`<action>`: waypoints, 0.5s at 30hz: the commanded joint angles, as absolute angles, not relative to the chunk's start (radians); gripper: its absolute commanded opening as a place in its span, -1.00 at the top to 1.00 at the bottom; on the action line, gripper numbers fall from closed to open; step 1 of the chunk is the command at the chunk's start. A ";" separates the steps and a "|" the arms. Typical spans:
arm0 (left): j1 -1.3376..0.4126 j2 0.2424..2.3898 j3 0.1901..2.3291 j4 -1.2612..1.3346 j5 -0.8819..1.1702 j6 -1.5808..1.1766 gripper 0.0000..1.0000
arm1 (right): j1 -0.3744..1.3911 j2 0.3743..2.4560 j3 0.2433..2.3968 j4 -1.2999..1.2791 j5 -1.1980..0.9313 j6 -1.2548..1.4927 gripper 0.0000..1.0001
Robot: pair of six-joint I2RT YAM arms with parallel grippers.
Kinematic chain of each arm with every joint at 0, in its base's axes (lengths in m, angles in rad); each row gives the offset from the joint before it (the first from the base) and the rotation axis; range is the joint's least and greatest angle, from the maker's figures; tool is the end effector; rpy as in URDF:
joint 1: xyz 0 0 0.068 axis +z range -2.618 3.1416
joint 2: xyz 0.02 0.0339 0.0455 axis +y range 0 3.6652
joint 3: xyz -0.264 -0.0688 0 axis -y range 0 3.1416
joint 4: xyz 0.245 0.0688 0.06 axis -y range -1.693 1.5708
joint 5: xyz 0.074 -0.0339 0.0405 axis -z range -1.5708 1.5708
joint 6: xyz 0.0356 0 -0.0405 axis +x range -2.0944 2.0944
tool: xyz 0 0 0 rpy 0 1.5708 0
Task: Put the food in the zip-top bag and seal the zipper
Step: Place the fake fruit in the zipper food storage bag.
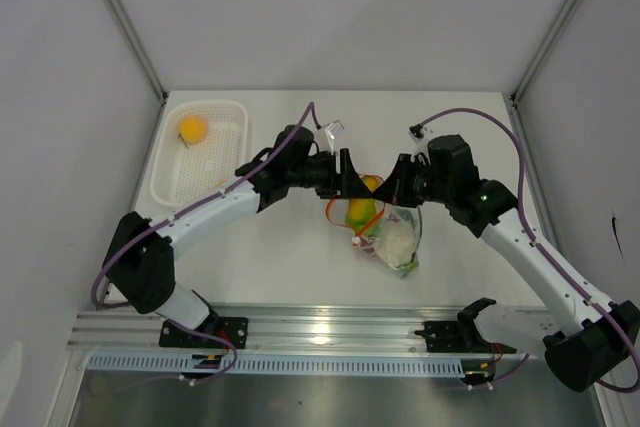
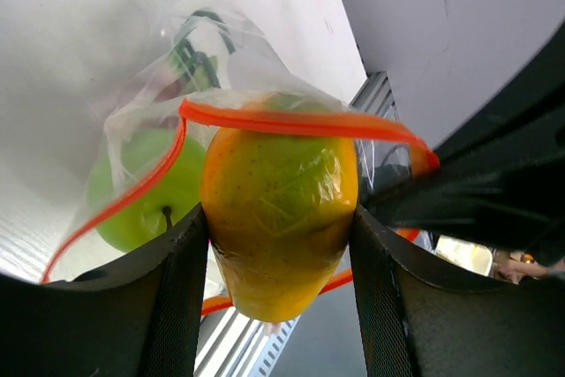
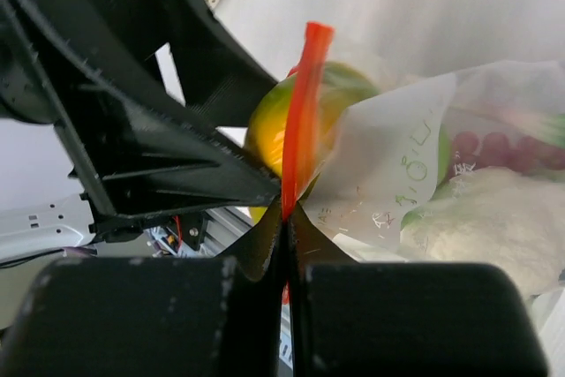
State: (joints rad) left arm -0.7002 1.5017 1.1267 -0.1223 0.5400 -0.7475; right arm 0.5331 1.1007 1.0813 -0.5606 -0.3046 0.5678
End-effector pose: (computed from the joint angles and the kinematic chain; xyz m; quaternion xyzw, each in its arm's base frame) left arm 0.2510 -0.2354 0.2931 0.1168 0.8312 -0.4981 0.2174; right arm 0.1985 0.1296 0.3449 -0.0570 0.8707 0.3595 0.3307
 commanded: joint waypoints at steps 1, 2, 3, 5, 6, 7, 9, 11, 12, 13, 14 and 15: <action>-0.707 1.561 1.242 -0.205 0.591 -0.707 0.38 | 0.552 1.068 1.134 -0.549 -0.328 0.554 1.00; -0.709 1.575 1.259 -0.215 0.592 -0.709 0.38 | 0.555 1.059 1.137 -0.548 -0.327 0.557 1.00; -0.709 1.586 1.264 -0.221 0.589 -0.713 0.38 | 0.555 1.054 1.141 -0.549 -0.321 0.560 1.00; -0.707 1.608 1.267 -0.210 0.586 -0.745 0.33 | 0.558 1.048 1.147 -0.551 -0.313 0.571 1.00; -0.707 1.614 1.255 -0.198 0.586 -0.759 0.31 | 0.557 1.048 1.150 -0.552 -0.308 0.575 1.00; -0.709 1.617 1.250 -0.158 0.604 -0.800 0.28 | 0.557 1.048 1.157 -0.551 -0.299 0.580 1.00; -0.707 1.632 1.227 -0.106 0.624 -0.857 0.17 | 0.558 1.054 1.164 -0.548 -0.296 0.592 1.00; -0.709 1.641 1.194 -0.008 0.655 -0.949 0.16 | 0.558 1.058 1.175 -0.543 -0.284 0.603 1.00; -0.712 1.638 1.163 0.023 0.655 -0.969 0.17 | 0.558 1.063 1.178 -0.543 -0.279 0.613 1.00; -0.715 1.635 1.154 0.044 0.647 -0.998 0.16 | 0.558 1.062 1.181 -0.538 -0.275 0.620 1.00; -0.724 1.626 1.141 0.072 0.632 -1.008 0.11 | 0.560 1.063 1.186 -0.537 -0.265 0.630 1.00; -0.730 1.623 1.138 0.084 0.629 -1.014 0.08 | 0.558 1.062 1.189 -0.532 -0.264 0.635 1.00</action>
